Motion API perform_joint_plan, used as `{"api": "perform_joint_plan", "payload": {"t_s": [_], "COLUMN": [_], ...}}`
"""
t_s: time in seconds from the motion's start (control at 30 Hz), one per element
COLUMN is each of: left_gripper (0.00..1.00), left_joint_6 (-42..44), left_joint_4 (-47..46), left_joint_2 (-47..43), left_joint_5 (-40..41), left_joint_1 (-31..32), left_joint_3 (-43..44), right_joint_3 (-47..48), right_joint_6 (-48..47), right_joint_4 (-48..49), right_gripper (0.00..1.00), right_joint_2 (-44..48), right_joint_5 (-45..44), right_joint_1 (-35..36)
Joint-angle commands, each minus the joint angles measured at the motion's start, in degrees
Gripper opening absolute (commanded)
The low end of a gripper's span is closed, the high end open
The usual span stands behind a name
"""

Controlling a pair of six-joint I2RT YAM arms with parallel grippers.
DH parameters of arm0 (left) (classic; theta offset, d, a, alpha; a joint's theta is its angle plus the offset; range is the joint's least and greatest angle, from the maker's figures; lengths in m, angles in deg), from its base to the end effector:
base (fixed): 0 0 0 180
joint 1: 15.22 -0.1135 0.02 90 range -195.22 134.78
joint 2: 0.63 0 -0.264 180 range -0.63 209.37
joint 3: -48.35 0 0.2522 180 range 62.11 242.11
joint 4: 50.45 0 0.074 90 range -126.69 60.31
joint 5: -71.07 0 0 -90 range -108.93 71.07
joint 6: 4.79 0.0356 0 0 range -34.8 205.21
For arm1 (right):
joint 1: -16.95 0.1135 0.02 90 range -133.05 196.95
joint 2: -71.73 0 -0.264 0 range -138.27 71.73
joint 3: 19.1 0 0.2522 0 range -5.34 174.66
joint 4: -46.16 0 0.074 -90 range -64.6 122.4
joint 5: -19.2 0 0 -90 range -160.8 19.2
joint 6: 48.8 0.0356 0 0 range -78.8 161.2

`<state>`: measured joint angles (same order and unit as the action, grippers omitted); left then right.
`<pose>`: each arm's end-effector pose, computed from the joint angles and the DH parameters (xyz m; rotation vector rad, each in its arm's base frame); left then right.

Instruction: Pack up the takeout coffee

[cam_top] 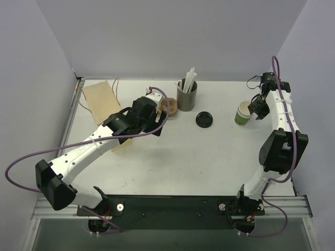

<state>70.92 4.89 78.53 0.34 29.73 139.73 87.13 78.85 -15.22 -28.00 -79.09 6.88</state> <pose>0.2173 -0.2004 0.3526 0.4391 2.2339 -0.1515 0.3713 -0.0712 0.3129 1.0694 2.2752 0.0127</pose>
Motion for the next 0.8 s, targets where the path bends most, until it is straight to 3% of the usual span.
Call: {"api": "perform_joint_plan", "payload": {"t_s": [0.0,0.33,0.67,0.77], "left_gripper": [0.94,0.94,0.94,0.94], "left_joint_6": [1.1,1.7,1.7,1.9], "left_joint_4": [-0.3,0.0,0.3,0.4], "left_joint_2": [-0.1,1.2,2.1,2.4], "left_joint_5": [-1.4,-2.7,-3.0,-3.0], "left_joint_1": [-0.8,-2.1,-2.9,-3.2], "left_joint_3": [2.9,4.0,4.6,5.0], "right_joint_3": [5.0,10.4,9.8,10.2], "right_joint_6": [-1.1,-0.9,-0.8,-0.9], "right_joint_4": [-1.9,-1.9,-2.7,-2.7], "right_gripper": [0.33,0.29,0.28,0.23], "right_joint_2": [-3.0,-8.7,-10.4,-11.1], "right_joint_5": [1.6,3.5,2.1,2.5], "right_joint_1": [-1.2,-2.2,-2.5,-2.4]}}
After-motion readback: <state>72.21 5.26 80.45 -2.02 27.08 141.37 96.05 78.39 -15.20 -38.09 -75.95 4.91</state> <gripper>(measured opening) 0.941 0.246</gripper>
